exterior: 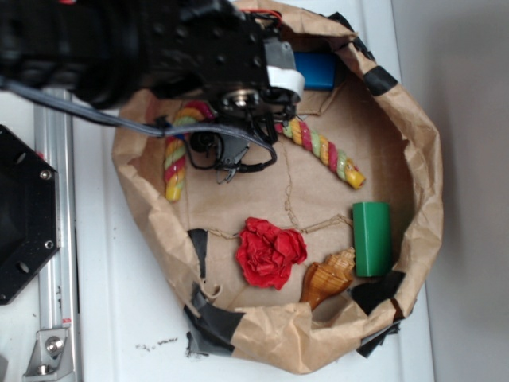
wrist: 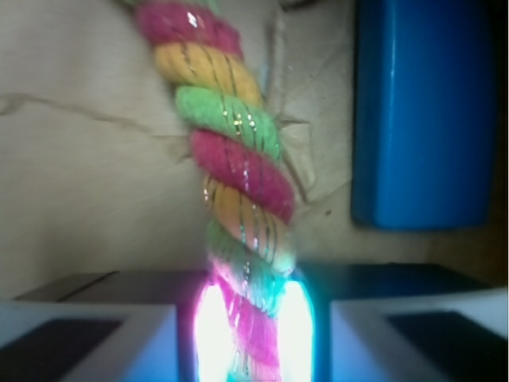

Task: Grab the multicolored rope.

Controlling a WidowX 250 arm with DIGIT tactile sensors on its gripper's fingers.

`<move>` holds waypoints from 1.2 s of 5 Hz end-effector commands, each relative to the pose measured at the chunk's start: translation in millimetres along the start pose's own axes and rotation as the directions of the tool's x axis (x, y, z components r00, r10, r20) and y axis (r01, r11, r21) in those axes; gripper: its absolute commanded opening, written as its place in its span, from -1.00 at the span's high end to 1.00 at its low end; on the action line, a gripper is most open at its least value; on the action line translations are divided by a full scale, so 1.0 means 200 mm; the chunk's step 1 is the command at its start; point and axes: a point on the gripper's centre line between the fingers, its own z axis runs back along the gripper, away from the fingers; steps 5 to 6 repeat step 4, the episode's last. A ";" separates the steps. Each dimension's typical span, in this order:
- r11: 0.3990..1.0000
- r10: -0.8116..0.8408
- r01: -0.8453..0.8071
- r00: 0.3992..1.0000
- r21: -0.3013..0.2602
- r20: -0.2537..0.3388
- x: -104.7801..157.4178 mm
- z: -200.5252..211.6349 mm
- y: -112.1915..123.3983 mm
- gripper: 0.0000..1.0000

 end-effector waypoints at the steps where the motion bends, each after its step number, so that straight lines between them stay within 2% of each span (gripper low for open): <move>1: 0.983 0.180 -0.183 0.968 0.001 0.172 0.15 0.59 -0.12 1.00; 2: 0.967 0.250 -0.253 0.959 0.005 0.134 0.15 0.68 -0.07 1.00; 3: 0.954 0.299 -0.298 0.946 -0.026 0.129 0.13 0.67 -0.01 1.00; 4: 0.960 0.279 -0.280 0.955 -0.003 0.104 0.12 0.69 0.00 1.00; 6: 0.960 0.279 -0.280 0.955 -0.003 0.104 0.12 0.69 0.00 1.00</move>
